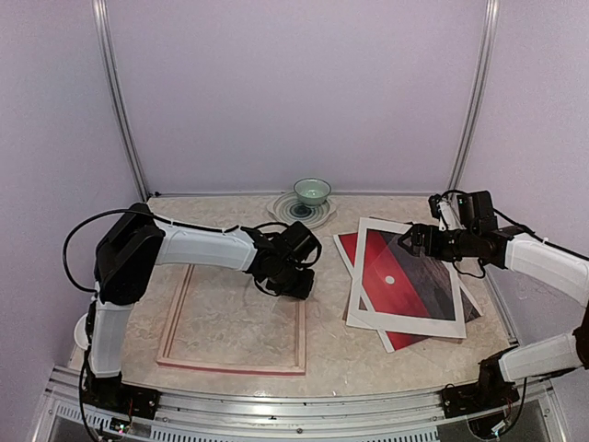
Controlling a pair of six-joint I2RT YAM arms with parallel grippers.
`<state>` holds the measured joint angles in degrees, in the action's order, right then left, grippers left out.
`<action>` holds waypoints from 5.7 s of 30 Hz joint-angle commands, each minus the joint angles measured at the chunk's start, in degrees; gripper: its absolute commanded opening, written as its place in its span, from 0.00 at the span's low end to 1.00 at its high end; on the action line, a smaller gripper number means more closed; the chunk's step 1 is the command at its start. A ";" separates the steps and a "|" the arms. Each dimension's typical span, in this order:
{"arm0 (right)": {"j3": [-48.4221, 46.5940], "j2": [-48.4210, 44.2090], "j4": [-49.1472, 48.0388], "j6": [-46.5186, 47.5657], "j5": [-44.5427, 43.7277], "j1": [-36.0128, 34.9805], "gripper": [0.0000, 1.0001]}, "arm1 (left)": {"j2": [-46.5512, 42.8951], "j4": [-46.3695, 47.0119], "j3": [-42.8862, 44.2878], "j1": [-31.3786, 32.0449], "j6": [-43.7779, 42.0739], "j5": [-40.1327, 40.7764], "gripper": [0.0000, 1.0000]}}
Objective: Put the photo into the frame
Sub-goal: Move the frame body to the center of the board.
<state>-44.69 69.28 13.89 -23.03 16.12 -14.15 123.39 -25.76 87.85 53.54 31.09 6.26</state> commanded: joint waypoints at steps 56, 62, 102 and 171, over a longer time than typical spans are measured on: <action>0.39 -0.01 0.54 -1.36 -0.81 -0.70 0.99 | 10.94 4.60 17.36 -3.10 13.30 -1.59 0.46; 0.48 0.20 1.31 -1.27 -2.91 -0.70 0.99 | 2.21 4.64 9.10 -3.38 12.34 3.28 0.56; 5.34 8.84 3.09 -8.24 -9.40 5.36 0.99 | 6.53 -2.09 20.69 4.94 -9.47 -18.45 0.99; 0.68 9.73 -0.36 -5.24 -5.99 -2.94 0.99 | -24.94 12.01 -39.18 -25.30 12.39 4.03 0.41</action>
<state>-42.28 78.15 13.87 -28.77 9.47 -16.45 99.66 -11.51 51.09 26.65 41.36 12.05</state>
